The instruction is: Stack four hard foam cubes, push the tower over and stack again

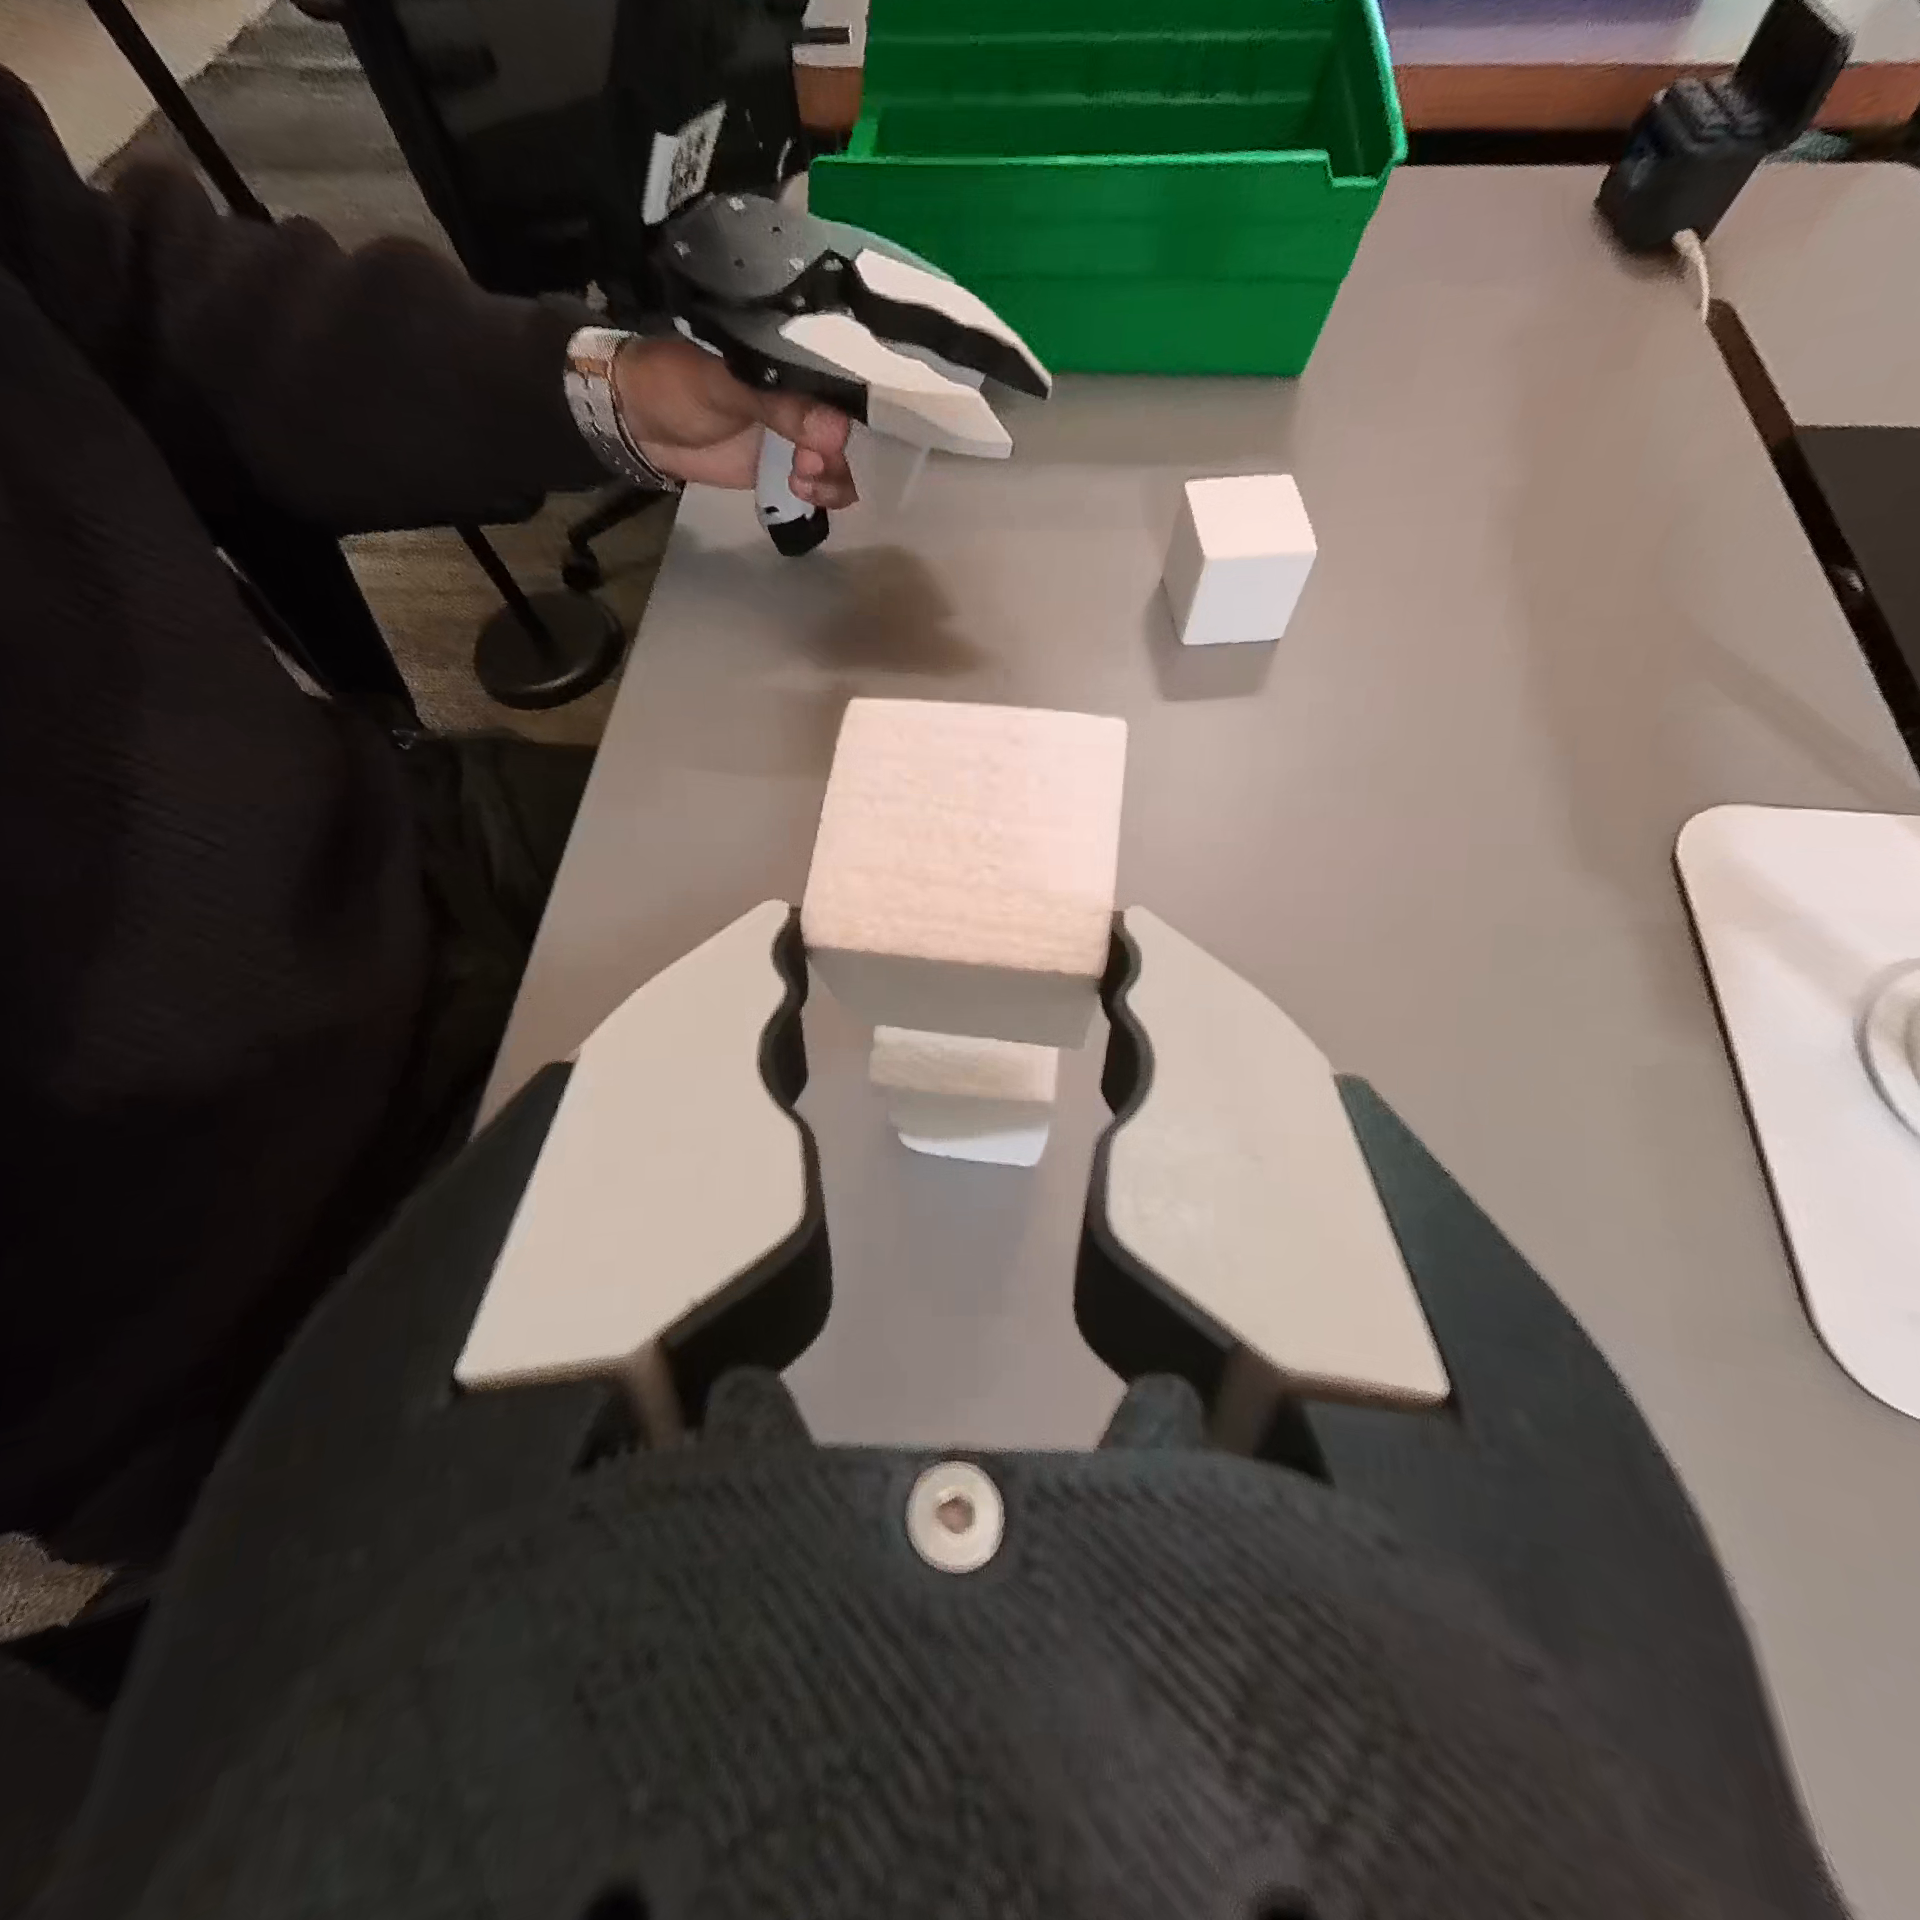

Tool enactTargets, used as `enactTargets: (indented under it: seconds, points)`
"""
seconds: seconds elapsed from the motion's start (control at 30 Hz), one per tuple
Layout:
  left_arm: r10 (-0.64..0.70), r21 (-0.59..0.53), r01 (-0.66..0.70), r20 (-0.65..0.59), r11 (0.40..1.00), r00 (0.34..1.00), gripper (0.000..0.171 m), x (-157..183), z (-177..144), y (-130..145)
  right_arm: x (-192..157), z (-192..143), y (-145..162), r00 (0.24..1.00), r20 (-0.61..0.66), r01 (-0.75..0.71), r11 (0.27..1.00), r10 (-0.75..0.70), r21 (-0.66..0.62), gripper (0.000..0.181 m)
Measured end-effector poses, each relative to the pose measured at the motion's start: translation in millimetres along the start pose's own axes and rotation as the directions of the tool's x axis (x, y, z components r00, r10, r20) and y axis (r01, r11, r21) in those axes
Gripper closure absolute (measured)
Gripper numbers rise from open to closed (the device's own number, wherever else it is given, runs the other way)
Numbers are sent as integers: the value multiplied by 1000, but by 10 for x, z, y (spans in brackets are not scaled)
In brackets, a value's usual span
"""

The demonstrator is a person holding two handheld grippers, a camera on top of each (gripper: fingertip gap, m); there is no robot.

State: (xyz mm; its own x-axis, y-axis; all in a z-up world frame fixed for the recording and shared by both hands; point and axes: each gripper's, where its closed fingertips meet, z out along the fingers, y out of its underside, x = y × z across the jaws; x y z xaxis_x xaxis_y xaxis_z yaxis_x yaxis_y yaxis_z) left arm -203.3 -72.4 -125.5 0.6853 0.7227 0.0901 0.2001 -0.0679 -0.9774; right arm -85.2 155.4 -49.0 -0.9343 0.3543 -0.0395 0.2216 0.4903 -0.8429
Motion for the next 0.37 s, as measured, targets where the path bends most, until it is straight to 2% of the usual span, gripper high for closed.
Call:
enactTargets:
  seconds: [0.23, 0.37]
  points:
    - [-5, -17, 5, -6, 1000, 1000, 129, 2, 6, 31, 38, 131, 127, 997, 65, 38, 999, -35, -37, 125]
    - [-10, -34, 9, -27, 999, 1000, 129, 38, 19, 57, 40, 132, 199, 997, 45, 71, 995, -68, -64, 125]
